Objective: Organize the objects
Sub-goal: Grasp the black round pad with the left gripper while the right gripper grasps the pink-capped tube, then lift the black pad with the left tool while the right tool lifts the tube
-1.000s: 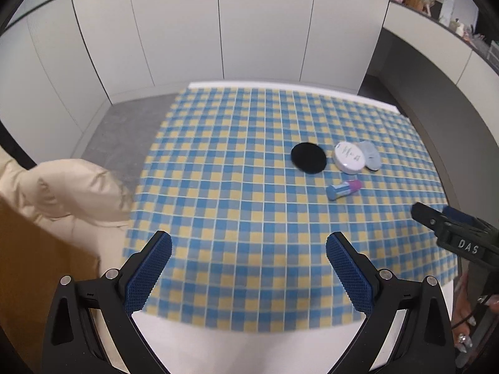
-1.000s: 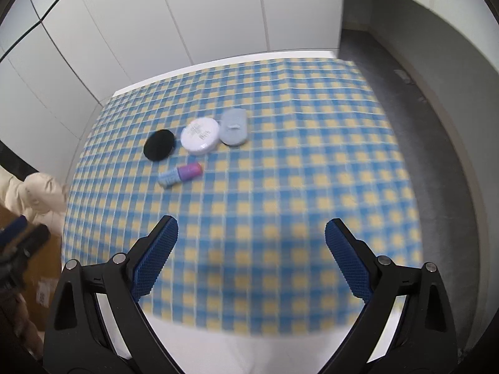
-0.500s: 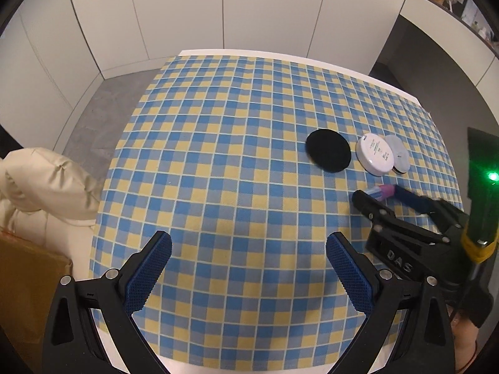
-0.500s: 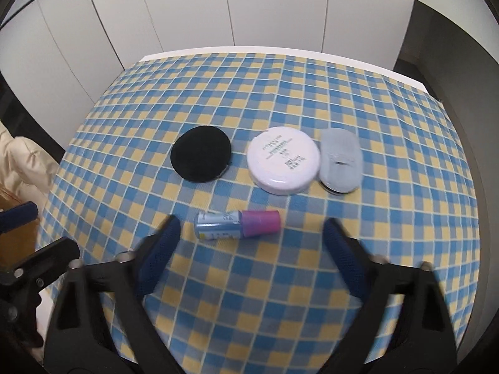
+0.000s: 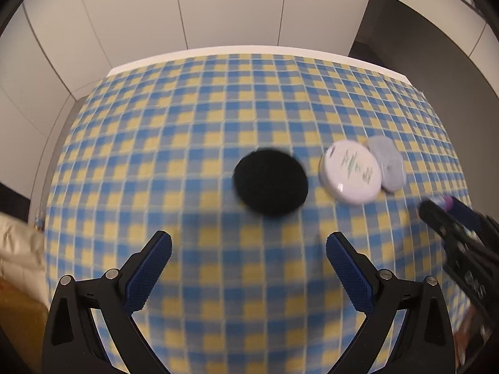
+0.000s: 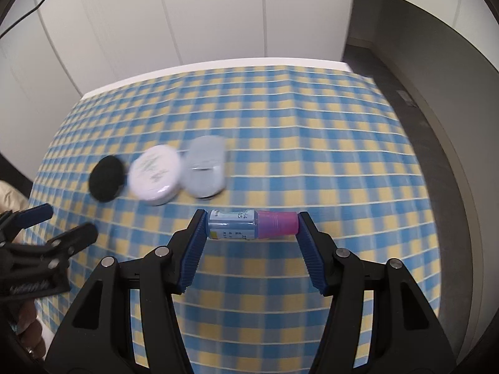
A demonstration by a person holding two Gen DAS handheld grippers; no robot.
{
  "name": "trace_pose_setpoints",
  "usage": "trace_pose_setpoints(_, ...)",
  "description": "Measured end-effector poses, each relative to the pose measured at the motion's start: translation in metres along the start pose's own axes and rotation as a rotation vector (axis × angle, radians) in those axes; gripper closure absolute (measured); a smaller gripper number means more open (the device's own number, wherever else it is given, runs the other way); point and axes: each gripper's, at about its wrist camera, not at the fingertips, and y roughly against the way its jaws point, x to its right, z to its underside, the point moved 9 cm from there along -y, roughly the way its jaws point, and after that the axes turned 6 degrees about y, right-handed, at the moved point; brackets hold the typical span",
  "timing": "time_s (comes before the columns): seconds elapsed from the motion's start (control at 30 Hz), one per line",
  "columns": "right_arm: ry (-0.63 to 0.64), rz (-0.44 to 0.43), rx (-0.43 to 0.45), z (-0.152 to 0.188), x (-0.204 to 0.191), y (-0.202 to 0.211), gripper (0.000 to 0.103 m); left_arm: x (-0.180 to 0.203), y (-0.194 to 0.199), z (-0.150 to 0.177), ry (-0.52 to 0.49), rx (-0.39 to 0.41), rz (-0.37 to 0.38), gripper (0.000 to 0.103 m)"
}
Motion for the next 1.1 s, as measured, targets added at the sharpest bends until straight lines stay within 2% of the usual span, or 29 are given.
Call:
trace_pose_setpoints(0.07, -0.016, 0.001, -0.004, 0.001, 0.008, 0.000, 0.043, 0.006, -0.012, -0.011, -0.002, -0.009, -0.019, 0.005)
trace_pose_setpoints(0.17, -0.032, -0.012, -0.013, 0.005, 0.014, 0.001, 0.043, 0.008, -0.022, -0.023, 0.017, -0.007, -0.018, 0.016)
trace_pose_setpoints(0.23, -0.019, -0.013, -0.014, 0.008, 0.015, 0.004, 0.043, 0.013, -0.020, -0.030, 0.002, 0.012, -0.011, 0.048)
trace_pose_setpoints(0.27, -0.009, -0.014, -0.014, 0.008, 0.011, 0.003, 0.043, 0.015, -0.018, -0.032, -0.007, 0.014, -0.006, 0.054)
trace_pose_setpoints(0.5, 0.046, -0.035, -0.019, 0.011, -0.015, -0.001, 0.043, 0.008, -0.014, -0.024, 0.018, -0.005, -0.005, 0.055)
trace_pose_setpoints(0.7, 0.049, -0.052, -0.018, 0.013, -0.023, -0.001, 0.043, -0.015, 0.003, 0.003, -0.009, -0.001, -0.039, 0.055)
trace_pose_setpoints(0.9, 0.050, -0.062, -0.033, 0.018, -0.031, 0.002, 0.043, -0.022, 0.010, 0.004, -0.017, -0.002, -0.064, 0.055)
trace_pose_setpoints(1.1, 0.060, -0.046, -0.027, 0.009, -0.034, -0.004, 0.043, -0.036, 0.027, -0.003, -0.013, 0.001, -0.083, 0.055)
